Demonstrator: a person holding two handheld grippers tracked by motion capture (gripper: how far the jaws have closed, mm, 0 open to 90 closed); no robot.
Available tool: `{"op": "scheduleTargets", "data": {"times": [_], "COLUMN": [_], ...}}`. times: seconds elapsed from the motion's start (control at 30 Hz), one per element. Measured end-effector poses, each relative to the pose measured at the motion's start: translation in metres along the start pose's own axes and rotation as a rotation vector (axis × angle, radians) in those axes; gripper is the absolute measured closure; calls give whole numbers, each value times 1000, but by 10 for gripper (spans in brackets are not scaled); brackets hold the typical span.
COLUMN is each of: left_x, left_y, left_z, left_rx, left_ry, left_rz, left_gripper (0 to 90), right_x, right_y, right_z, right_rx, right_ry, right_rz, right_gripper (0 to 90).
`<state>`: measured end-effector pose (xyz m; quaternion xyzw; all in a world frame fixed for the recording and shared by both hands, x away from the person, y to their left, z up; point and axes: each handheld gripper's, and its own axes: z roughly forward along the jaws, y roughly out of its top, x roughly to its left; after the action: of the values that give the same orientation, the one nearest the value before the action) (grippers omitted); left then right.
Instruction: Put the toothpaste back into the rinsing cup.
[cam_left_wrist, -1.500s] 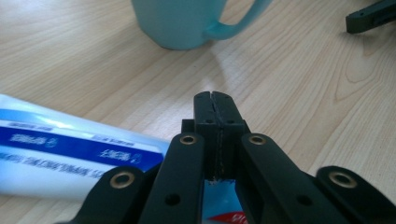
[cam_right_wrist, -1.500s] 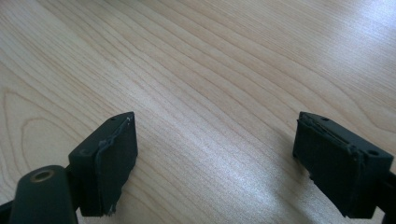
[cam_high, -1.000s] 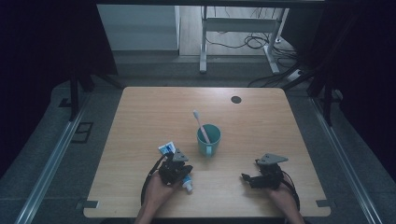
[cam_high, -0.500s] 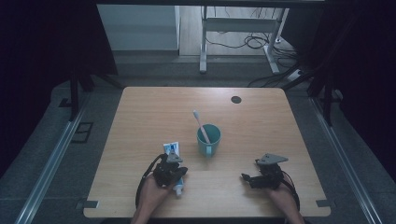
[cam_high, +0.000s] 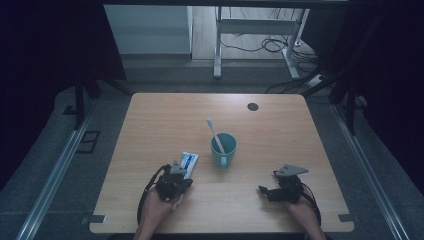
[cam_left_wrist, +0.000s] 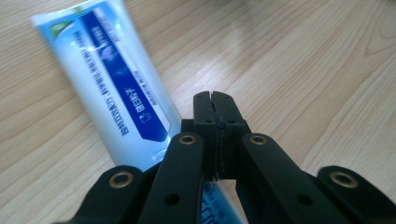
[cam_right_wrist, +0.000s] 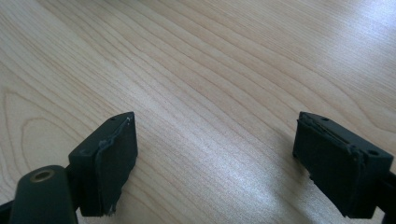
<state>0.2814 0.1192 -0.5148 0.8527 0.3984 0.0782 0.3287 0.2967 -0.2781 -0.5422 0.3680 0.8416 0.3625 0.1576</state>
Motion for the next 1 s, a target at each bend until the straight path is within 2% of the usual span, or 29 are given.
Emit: {"op": "scheduleTargets", "data": {"times": [0.23,0.5,0.8,1.0], "left_x": [9,10,14,21], "left_y": [-3,-2,4,5], "left_z": [-6,-9,-20,-23], "left_rx": [10,12,-9,21], "left_ry": [22,40,69,111], "left_rz": [-13,11,14,3], "left_gripper": [880,846,724,608], "right_x": [0,0,0,0], "right_y": [0,0,0,0], "right_z": [0,0,0,0], "right_rx": [0,0,0,0], "right_ry": [0,0,0,0], "right_rz": [0,0,0,0], "right_gripper": [139,139,139,139]}}
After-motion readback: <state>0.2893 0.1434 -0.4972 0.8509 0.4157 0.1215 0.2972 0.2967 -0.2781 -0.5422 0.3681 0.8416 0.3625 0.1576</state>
